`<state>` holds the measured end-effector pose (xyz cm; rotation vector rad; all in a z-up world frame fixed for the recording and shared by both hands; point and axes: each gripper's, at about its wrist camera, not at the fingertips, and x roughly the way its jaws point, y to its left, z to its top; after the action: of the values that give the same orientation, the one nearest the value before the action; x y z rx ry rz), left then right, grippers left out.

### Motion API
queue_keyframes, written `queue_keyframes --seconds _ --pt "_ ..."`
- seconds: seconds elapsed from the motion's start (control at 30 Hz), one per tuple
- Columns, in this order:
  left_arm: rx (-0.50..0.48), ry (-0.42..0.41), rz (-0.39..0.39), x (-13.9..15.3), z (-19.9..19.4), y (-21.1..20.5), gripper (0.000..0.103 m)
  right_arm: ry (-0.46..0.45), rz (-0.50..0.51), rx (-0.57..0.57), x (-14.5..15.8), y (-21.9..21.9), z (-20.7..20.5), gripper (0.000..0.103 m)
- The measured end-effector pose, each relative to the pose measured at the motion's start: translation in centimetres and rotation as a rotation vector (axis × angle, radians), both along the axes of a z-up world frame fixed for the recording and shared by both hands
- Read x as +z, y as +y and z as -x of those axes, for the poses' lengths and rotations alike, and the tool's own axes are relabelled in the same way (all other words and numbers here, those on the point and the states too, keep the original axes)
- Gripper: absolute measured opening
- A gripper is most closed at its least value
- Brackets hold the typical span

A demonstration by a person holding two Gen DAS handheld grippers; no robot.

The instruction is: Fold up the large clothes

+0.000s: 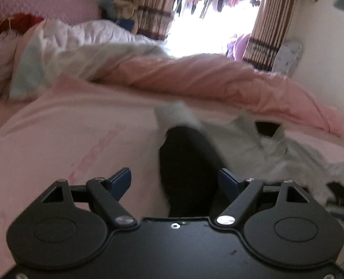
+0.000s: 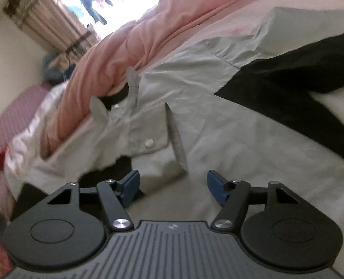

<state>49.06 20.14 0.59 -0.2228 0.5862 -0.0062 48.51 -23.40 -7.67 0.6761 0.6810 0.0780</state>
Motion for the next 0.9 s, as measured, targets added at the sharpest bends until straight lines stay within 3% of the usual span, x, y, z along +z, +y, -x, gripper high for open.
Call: queue_keyframes --seconds 0.03,0.17,0.2,0.23,0.27,0.3,0.47,0.6,0.7,0.77,0.83,0.9 --pt "-0.007 0.021 -0.009 -0.9 0.3 0.3 0.083 -0.007 -0.022 -0.003 0.0 0.2 -0.5 0.09" --pt "-0.06 0.082 -0.07 -4.2 0.5 -0.8 0.083 0.0 -0.042 -0.01 0.0 1.4 -2.2 0.086" --pt "-0.066 0.093 -0.089 -5.0 0.2 -1.3 0.083 -0.001 -0.021 -0.008 0.1 1.7 -2.5 0.069" --pt "-0.072 0.098 -0.103 -5.4 -0.1 -2.1 0.083 0.012 -0.001 -0.007 0.1 2.1 -2.8 0.037" --pt "-0.078 0.102 -0.111 -6.2 -0.1 -2.7 0.083 0.024 -0.001 -0.002 0.1 2.2 -2.9 0.02" --pt "-0.079 0.102 -0.118 -6.6 -0.5 -2.9 0.083 0.022 -0.028 0.003 -0.1 2.2 -3.0 0.01" --pt "-0.054 0.071 -0.195 -7.2 -3.4 -4.8 0.083 -0.134 0.02 -0.023 3.8 1.8 -1.1 0.008" --pt "0.003 0.071 -0.234 -7.2 -4.8 -5.1 0.082 -0.268 0.095 -0.111 7.7 -1.6 1.6 0.008" --pt "0.08 0.099 -0.236 -7.5 -5.5 -4.0 0.084 -0.201 0.137 -0.153 6.5 -4.3 1.3 0.008" --pt "0.153 0.153 -0.164 -8.3 -6.1 -2.0 0.086 -0.121 0.145 -0.16 4.0 -5.3 0.9 0.008" --pt "0.166 0.163 -0.06 -9.1 -6.0 -0.4 0.086 -0.043 0.108 -0.139 1.1 -5.6 0.6 0.008" --pt "0.172 0.15 -0.068 -9.5 -5.8 0.0 0.087 0.0 0.131 -0.131 -0.9 -5.1 0.5 0.009"
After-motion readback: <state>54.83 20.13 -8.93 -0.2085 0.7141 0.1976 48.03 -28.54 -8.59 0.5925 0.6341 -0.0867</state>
